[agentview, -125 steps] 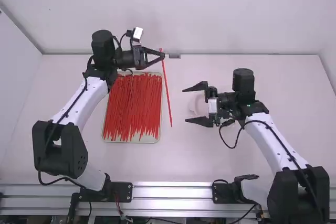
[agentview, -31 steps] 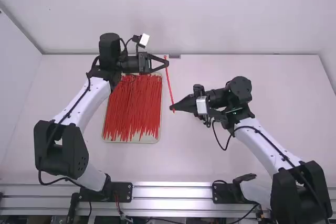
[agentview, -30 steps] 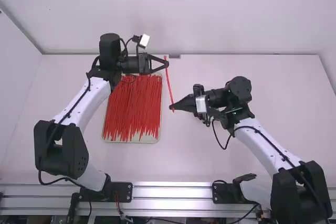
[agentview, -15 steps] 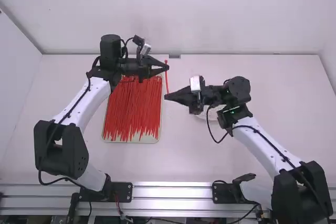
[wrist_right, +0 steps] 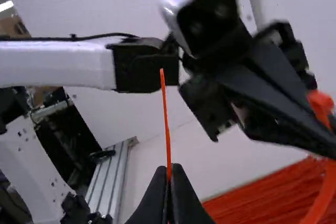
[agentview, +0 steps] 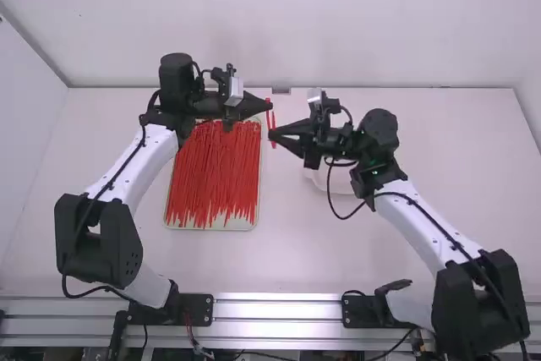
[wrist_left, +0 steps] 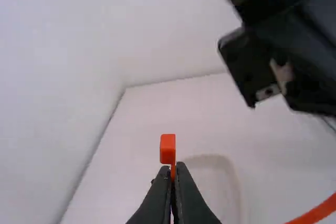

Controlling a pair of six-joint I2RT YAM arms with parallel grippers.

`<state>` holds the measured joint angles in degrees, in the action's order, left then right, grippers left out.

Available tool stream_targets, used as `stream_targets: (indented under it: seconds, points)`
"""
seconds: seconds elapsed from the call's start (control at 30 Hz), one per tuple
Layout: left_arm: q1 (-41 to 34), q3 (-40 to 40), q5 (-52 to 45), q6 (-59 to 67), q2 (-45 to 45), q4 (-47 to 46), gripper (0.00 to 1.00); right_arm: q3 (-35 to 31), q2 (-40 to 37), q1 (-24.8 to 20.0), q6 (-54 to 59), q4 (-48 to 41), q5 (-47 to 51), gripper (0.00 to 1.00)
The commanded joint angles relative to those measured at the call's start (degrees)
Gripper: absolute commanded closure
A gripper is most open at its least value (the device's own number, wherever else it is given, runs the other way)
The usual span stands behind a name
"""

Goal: Fasten the cable tie

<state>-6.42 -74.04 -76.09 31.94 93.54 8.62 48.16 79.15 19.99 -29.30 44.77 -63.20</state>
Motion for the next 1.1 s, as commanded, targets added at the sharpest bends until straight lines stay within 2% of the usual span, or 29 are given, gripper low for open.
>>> stream_targets:
  seconds: [0.0, 0.23, 0.4, 0.5, 0.7, 1.07]
  points:
    - [-0.1, -1.4, -1.5, 2.4, -0.4, 1.2, 0.98, 1.6, 2.1, 0.0, -3.3, 0.4, 0.3, 1.00]
    - [0.1, -1.4, -1.4, 2.4, -0.4, 4.5, 0.98, 1.6, 6.0, -0.1, -10.6, 5.2, 1.8, 1.00]
    - [-0.3, -1.4, -1.5, 7.1, -0.4, 5.4, 0.98, 1.6, 7.8, -0.1, -15.0, 10.4, 1.8, 1.00]
    - [-0.3, -1.4, -1.6, 8.2, -0.4, 5.4, 0.98, 1.6, 7.8, -0.1, -15.3, 10.4, 1.8, 1.00]
    - [-0.3, -1.4, -8.8, 15.3, -0.4, 5.4, 0.97, 1.6, 7.8, -0.1, -15.2, 10.3, 1.9, 1.00]
    - [-0.3, -1.4, -8.3, 15.9, -0.4, 7.6, 0.98, 1.6, 7.8, 0.3, -13.7, 7.3, 3.0, 1.00]
